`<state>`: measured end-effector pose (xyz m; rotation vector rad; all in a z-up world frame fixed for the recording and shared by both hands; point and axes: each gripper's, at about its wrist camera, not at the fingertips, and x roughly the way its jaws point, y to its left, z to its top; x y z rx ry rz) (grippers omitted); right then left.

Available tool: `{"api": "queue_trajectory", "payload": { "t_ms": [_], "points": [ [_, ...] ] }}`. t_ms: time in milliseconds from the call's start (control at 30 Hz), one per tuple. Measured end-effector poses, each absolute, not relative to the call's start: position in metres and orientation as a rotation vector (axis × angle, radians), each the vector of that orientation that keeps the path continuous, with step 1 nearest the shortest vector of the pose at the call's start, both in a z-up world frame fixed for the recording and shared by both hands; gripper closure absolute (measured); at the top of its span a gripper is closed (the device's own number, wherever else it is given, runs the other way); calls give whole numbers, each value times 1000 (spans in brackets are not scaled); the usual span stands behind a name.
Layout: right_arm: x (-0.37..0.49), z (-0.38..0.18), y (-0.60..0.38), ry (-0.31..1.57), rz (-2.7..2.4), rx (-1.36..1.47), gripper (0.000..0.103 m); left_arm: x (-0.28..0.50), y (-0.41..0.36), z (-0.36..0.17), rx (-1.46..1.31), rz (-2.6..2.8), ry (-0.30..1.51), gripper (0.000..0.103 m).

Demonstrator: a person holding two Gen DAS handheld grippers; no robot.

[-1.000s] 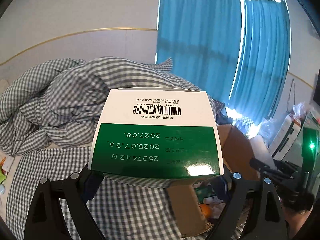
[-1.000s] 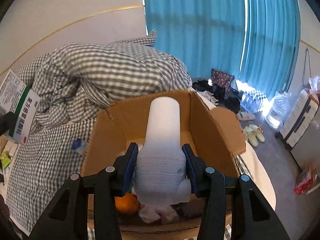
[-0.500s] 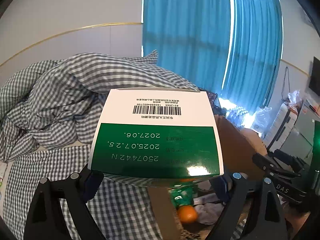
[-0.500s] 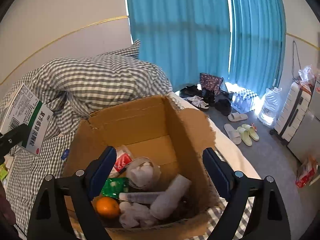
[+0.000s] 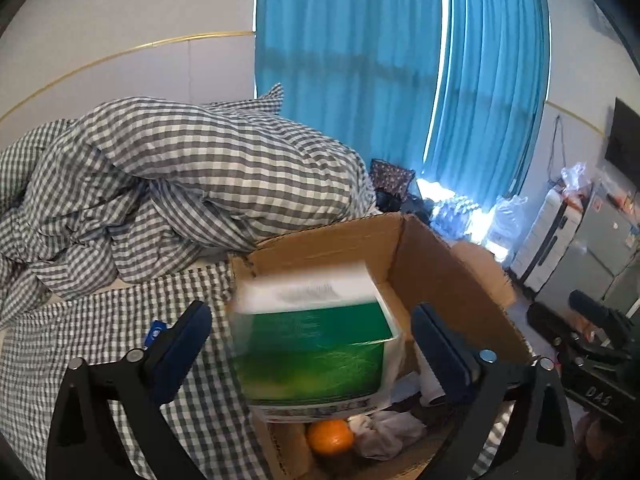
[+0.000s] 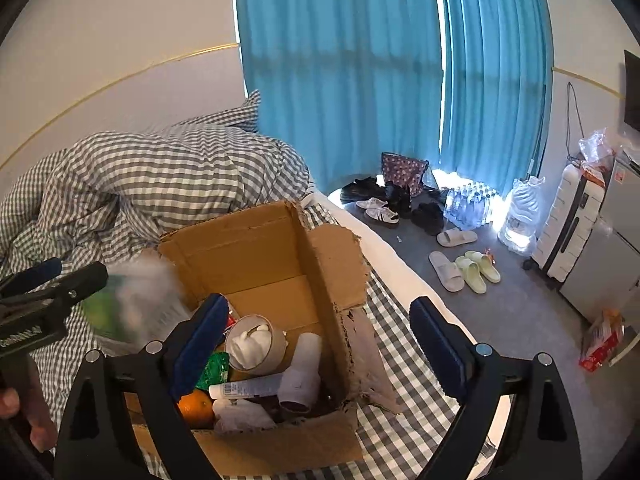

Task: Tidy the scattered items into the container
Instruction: 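Carry bottle and medicine box over the box and release both inside, then move the right tool back to the bed and grasp the blue tissue pack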

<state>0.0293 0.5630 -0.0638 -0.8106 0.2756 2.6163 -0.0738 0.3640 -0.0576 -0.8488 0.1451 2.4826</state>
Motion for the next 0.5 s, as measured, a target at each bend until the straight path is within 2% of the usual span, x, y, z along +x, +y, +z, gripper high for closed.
{"api": "queue_trajectory", "payload": {
  "t_ms": [300,500],
  "points": [
    [27,-61,543,262,2645,-813,10,-77,336,-56,-865,2556,185,0],
    [18,-54,509,221,2699,-818,6,-89,273,-59,-898,2657,187,0]
  ]
}}
